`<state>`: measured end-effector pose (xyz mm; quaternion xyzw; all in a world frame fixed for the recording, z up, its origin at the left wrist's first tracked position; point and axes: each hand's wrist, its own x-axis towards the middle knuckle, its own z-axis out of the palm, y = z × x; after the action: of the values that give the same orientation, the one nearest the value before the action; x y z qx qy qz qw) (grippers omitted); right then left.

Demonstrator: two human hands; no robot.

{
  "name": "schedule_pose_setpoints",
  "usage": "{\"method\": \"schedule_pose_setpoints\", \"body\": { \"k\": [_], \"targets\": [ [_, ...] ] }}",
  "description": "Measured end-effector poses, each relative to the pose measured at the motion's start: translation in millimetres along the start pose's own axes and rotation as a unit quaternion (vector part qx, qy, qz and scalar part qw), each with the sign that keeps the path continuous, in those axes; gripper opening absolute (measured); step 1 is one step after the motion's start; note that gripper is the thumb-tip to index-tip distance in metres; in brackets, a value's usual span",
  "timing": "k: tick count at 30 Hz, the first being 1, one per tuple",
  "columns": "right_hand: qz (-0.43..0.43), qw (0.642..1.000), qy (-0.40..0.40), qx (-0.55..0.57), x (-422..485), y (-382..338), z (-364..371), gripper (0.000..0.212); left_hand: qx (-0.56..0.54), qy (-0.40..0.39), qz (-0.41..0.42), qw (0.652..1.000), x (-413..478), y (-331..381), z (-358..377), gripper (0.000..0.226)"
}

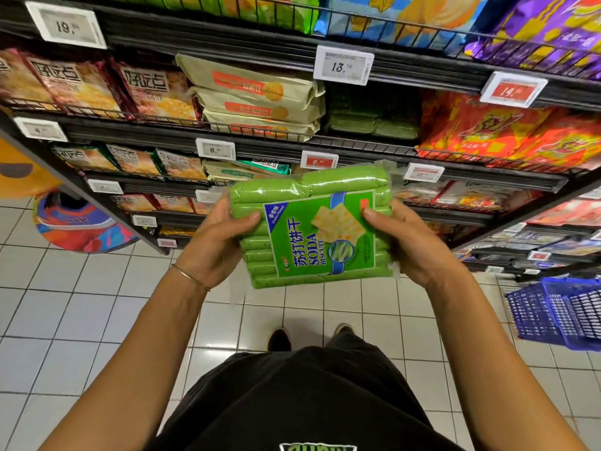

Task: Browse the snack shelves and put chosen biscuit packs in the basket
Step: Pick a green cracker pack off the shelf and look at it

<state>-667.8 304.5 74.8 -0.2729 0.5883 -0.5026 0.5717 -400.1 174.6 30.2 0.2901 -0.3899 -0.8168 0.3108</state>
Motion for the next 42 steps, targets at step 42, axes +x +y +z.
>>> {"method": "schedule_pose_setpoints", "body": {
  "k": [42],
  "targets": [
    [-0.022,0.993,0.058,0.099,7,1,-6,0.038,0.087,0.016,-0.06,0.994,-9,-17,14,0.074]
  ]
}}
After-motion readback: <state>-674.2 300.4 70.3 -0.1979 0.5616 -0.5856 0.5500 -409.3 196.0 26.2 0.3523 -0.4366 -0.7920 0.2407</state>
